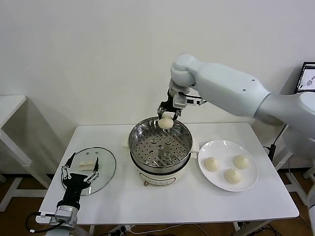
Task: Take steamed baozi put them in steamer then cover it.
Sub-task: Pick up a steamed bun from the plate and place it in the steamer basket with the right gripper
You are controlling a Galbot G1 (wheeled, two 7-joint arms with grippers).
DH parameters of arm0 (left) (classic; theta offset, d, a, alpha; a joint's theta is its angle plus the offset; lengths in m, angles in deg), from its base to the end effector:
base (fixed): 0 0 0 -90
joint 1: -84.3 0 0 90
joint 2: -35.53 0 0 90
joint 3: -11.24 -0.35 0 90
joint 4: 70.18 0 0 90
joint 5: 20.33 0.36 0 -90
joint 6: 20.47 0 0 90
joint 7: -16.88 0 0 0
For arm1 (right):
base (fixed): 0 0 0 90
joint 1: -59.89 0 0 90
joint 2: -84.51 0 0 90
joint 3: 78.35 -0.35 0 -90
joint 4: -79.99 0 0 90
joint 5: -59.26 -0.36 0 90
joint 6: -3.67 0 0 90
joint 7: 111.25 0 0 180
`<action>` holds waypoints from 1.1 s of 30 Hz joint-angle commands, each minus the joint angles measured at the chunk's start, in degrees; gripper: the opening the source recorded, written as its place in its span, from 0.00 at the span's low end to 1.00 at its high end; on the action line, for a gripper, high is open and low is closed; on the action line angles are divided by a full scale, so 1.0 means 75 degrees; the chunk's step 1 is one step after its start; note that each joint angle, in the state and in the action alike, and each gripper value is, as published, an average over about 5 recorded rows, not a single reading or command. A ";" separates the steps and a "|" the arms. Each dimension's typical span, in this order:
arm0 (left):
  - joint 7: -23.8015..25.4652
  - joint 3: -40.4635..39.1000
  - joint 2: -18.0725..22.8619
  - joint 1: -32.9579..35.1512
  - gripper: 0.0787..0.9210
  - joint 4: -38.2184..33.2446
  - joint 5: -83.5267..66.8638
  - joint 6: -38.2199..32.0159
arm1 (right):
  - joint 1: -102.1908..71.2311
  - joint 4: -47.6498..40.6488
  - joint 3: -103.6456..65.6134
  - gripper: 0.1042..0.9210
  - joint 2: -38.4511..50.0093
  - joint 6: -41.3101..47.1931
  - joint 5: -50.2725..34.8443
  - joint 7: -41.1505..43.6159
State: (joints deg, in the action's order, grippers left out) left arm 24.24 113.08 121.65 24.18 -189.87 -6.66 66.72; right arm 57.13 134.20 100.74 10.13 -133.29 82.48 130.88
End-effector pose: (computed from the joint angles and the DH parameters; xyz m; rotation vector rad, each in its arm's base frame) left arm 0.1822 0.0756 -0.2972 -0.0147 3.0693 0.6284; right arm 0.6180 0.1303 -0.0251 -1.8683 0.2217 -2.3606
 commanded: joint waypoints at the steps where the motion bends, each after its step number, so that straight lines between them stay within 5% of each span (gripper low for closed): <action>1: 0.0003 0.0049 -0.0002 -0.0005 0.88 0.0032 -0.0008 0.0001 | -0.0729 -0.1080 -0.0485 0.64 -0.0555 -0.0405 0.1059 -0.0397; 22: 0.0001 0.0094 0.0009 0.0004 0.88 0.0019 -0.0016 -0.0028 | -0.1095 -0.1220 -0.0641 0.65 -0.0735 -0.0405 0.1339 -0.0742; 33: -0.0012 0.0079 0.0010 0.0011 0.88 -0.0010 -0.0002 0.0003 | -0.0424 -0.0206 -0.0112 0.88 -0.0056 -0.0280 -0.0456 -0.0165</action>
State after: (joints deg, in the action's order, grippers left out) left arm 24.17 113.62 121.77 24.26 -189.93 -6.68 66.67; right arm 52.64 130.22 99.02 8.40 -133.52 84.56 128.21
